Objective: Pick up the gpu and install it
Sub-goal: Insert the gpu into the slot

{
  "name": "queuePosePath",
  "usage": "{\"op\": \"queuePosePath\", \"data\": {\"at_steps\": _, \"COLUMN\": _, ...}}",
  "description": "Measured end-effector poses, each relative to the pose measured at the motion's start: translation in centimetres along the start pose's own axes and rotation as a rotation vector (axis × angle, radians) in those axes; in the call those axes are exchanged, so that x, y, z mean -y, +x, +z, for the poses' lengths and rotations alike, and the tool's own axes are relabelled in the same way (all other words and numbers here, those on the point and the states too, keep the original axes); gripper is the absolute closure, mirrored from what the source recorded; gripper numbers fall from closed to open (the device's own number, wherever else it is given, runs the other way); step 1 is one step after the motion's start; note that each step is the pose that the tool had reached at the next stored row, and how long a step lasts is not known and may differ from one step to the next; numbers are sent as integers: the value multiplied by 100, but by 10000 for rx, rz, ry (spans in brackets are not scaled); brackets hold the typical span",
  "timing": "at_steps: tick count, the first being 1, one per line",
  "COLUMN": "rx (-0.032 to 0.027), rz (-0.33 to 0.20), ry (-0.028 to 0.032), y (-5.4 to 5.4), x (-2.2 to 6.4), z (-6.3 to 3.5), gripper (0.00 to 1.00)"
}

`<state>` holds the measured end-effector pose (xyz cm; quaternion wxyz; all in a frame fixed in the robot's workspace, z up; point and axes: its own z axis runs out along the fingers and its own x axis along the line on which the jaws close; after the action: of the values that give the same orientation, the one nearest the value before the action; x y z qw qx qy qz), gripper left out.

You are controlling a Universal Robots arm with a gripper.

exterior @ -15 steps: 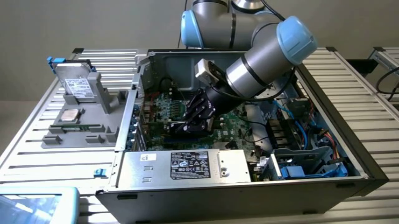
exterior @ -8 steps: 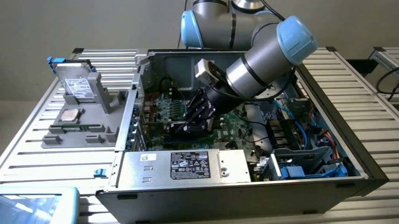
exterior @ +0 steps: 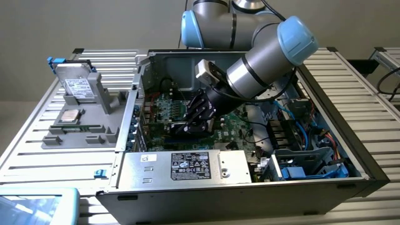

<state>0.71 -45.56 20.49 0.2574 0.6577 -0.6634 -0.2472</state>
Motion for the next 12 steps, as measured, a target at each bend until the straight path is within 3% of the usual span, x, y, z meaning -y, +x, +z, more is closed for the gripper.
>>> {"op": "queuePosePath", "data": {"at_steps": 12, "rx": -3, "rz": -11, "ry": 4, "y": -8, "x": -2, "z": 2, "gripper": 72}}
